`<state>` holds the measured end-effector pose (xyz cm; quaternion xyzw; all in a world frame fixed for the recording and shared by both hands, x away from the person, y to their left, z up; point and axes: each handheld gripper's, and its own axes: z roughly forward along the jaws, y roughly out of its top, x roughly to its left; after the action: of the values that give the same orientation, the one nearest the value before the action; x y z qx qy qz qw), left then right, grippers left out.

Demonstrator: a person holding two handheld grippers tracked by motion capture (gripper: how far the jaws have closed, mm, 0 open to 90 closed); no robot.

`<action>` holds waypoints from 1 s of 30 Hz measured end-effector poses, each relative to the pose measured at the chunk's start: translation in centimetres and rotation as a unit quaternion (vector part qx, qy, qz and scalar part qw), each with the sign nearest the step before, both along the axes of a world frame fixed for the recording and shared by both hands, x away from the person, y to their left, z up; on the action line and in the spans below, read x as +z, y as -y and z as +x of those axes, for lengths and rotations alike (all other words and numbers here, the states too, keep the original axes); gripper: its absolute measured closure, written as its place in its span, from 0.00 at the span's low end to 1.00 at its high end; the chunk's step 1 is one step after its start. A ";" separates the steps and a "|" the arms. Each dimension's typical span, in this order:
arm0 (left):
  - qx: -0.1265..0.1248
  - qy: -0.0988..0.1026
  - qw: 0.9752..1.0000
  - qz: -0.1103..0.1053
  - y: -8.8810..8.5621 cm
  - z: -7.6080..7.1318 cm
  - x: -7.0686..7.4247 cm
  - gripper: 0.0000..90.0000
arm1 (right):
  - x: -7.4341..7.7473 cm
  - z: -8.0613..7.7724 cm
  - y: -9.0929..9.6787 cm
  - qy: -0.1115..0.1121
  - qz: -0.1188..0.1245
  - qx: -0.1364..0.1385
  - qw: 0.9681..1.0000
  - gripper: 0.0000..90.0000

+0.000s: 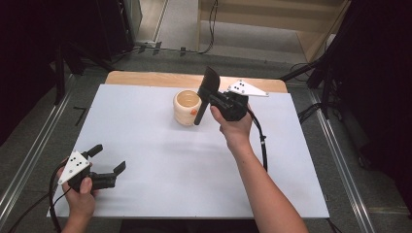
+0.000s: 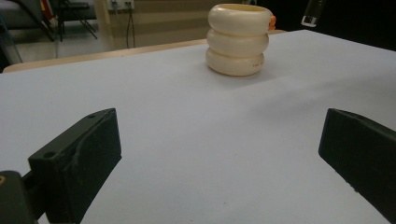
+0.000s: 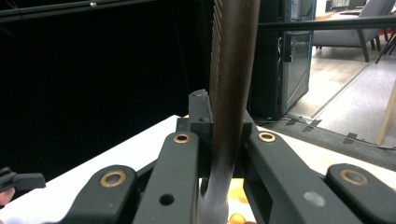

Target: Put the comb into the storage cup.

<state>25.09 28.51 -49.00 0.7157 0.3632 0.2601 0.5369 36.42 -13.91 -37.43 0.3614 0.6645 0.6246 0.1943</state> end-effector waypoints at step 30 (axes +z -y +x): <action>-0.003 0.000 1.000 -0.002 -0.1 -0.1 0.1 0.00 | 1.0 2.8 -0.4 0.019 0.009 -0.023 1.000 0.93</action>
<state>24.99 28.62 -48.95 0.7153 0.3618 0.2582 0.5392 39.26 -13.54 -36.42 0.3667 0.6467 0.6324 0.2177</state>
